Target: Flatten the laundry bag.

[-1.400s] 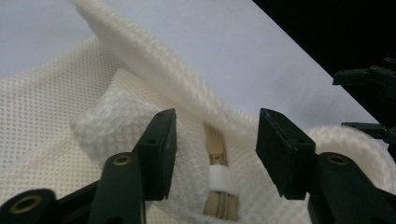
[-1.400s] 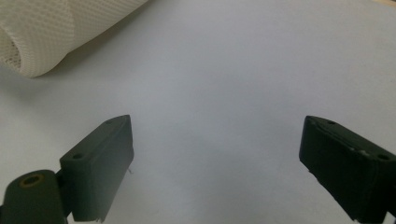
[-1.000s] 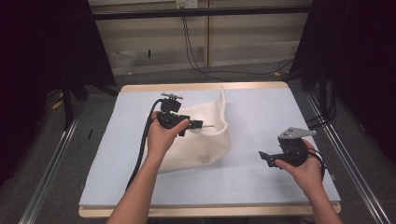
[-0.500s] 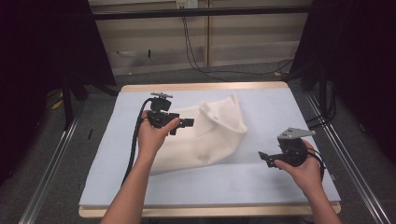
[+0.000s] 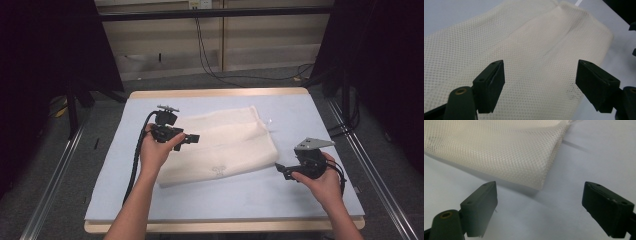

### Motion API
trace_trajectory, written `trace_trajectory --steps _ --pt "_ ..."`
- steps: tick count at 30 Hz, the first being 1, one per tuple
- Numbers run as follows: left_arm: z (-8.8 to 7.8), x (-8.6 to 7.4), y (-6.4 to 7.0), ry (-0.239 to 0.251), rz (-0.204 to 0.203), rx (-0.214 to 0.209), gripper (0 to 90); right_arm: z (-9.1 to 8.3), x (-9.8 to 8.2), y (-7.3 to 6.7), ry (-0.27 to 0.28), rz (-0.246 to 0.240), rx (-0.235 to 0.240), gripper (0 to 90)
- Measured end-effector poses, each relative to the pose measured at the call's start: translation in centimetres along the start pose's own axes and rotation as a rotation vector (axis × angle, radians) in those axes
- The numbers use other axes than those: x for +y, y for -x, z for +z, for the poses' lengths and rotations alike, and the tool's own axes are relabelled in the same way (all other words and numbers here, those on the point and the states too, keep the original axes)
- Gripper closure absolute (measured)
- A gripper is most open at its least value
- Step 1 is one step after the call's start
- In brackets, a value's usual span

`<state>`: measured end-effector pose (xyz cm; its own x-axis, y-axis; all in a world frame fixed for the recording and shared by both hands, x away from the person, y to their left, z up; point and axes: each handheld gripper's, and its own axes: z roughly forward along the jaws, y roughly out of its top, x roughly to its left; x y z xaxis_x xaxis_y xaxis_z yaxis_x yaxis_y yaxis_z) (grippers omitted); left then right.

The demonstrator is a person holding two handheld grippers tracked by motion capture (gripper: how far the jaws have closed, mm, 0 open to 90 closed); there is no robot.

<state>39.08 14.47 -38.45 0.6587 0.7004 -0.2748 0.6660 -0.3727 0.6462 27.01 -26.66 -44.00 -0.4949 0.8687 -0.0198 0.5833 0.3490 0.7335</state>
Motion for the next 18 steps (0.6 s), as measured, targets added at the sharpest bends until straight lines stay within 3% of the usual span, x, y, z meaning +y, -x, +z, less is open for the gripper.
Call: trace_trajectory --steps 4,5,10,12,17,18 --pt "-0.3 -0.4 -0.3 0.003 0.016 0.03 25.1 0.1 0.0 -0.2 -0.004 -0.015 0.011 14.8" --pt "-0.5 -0.6 -0.5 0.034 0.013 0.035 25.6 0.1 0.0 -0.2 -0.003 -0.015 0.011 15.0" --pt "-0.8 -1.4 -1.1 0.057 0.004 0.06 26.0 0.2 0.0 -0.2 -0.006 -0.015 0.008 15.6" --pt "-1.1 -1.8 -1.5 0.038 0.021 0.068 25.6 0.2 0.0 -0.3 -0.005 -0.013 0.008 16.2" --pt "-1.5 -2.7 -2.3 0.071 -0.002 0.082 26.0 0.4 0.0 -0.5 -0.001 -0.017 0.016 17.2" --pt "-1.7 -2.9 -2.6 0.06 0.015 0.083 26.2 0.4 0.0 -0.4 0.0 -0.024 0.013 17.6"
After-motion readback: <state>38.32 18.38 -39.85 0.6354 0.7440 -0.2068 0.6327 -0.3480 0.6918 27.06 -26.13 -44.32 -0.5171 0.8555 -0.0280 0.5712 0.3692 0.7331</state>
